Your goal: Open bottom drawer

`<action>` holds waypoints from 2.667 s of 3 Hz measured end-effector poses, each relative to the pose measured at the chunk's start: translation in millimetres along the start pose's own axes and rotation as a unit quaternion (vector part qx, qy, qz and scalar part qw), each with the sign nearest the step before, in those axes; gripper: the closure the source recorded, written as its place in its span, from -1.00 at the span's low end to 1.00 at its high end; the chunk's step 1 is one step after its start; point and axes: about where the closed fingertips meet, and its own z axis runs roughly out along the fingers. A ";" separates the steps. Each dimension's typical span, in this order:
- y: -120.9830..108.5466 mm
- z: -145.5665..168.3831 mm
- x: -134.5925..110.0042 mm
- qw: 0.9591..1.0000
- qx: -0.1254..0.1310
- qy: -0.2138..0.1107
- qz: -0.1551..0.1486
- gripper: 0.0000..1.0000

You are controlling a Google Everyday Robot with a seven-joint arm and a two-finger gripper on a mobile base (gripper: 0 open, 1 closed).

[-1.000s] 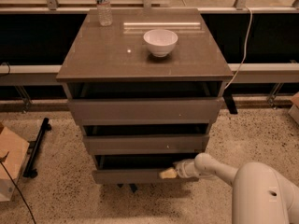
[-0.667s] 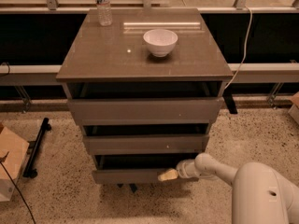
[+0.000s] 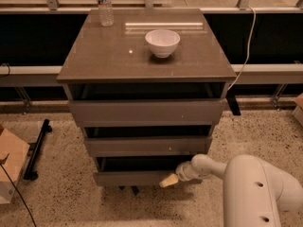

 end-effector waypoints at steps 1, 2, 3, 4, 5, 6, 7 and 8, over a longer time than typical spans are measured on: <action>4.8 6.8 10.4 0.998 -0.001 0.046 -0.050 -1.00; 11.4 12.8 22.7 0.991 -0.011 0.089 -0.094 -1.00; 21.2 18.4 37.6 0.981 -0.020 0.136 -0.134 -0.64; 34.8 18.0 57.2 0.976 -0.036 0.162 -0.141 -0.15; 36.2 11.7 53.0 0.976 -0.036 0.162 -0.141 0.41; 36.2 11.6 52.9 0.976 -0.036 0.162 -0.141 0.15; 36.4 11.7 53.0 0.976 -0.036 0.162 -0.141 -0.32; 37.9 12.8 54.7 0.976 -0.038 0.163 -0.141 -0.76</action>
Offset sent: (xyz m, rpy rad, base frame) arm -0.0288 0.0004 -0.0288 -0.2467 0.0772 0.3163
